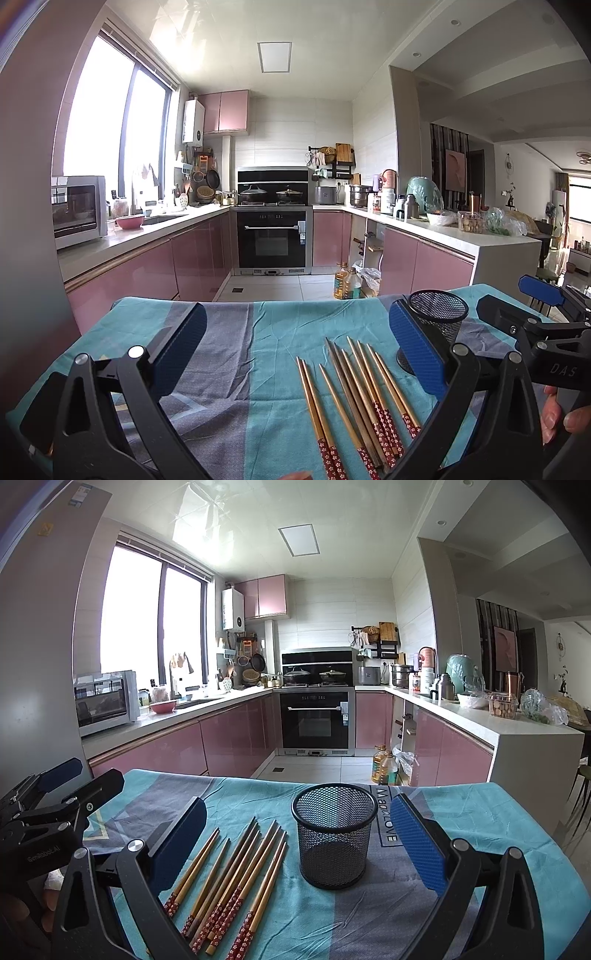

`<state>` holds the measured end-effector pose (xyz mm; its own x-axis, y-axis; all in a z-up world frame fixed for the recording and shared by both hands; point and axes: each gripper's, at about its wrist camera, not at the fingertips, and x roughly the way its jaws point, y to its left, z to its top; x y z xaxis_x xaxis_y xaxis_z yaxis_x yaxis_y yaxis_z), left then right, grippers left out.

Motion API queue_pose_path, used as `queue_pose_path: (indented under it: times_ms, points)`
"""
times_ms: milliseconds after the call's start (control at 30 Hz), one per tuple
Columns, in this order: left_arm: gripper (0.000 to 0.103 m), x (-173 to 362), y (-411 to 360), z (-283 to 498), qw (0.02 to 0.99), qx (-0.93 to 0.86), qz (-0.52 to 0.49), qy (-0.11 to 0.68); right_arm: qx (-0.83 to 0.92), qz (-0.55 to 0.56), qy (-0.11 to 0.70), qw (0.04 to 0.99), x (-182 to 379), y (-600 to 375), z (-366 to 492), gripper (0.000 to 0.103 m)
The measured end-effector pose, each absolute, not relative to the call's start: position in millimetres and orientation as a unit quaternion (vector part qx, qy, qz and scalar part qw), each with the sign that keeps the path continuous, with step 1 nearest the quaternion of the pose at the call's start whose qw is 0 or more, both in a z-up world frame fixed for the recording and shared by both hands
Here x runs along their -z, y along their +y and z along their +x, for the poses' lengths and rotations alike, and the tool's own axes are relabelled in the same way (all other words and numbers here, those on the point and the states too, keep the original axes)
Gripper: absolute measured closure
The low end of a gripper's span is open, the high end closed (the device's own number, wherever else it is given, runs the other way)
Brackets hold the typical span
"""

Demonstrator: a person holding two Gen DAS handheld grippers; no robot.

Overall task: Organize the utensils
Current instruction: 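Lower the left tool onto one chopstick and close it while the right tool grasps another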

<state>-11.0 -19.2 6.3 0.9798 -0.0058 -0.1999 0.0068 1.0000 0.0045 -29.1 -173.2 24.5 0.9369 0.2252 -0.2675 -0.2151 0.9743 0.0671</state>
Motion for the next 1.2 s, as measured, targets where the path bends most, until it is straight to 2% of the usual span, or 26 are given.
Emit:
queue_pose_path:
  times_ms: [267,433,500,567,733,833,1000,1200]
  points:
    - [0.006,-1,-15,-2,0.991,0.007,0.007,0.131,-0.131,0.016,0.167,0.977,-18,-172,-22,0.007]
    - [0.006,13,-6,18,0.982,0.019,0.006,0.187,-0.147,0.007,0.219,0.964,-2,-168,-9,0.009]
    - [0.006,22,-1,30,0.975,0.025,0.008,0.219,-0.152,0.0,0.246,0.957,7,-165,-3,0.018]
    - [0.008,32,1,41,0.968,0.029,0.015,0.247,-0.159,-0.005,0.277,0.948,16,-160,5,0.022]
    - [0.024,64,1,66,0.943,0.052,0.032,0.327,-0.18,-0.021,0.345,0.921,41,-146,22,0.04]
    - [0.032,83,3,79,0.929,0.063,0.034,0.363,-0.188,-0.016,0.376,0.907,54,-143,32,0.054]
    - [0.038,103,4,94,0.915,0.075,0.028,0.395,-0.186,-0.014,0.401,0.897,65,-140,41,0.063]
    - [0.047,110,1,108,0.902,0.09,0.029,0.421,-0.184,-0.017,0.42,0.888,71,-141,50,0.066]
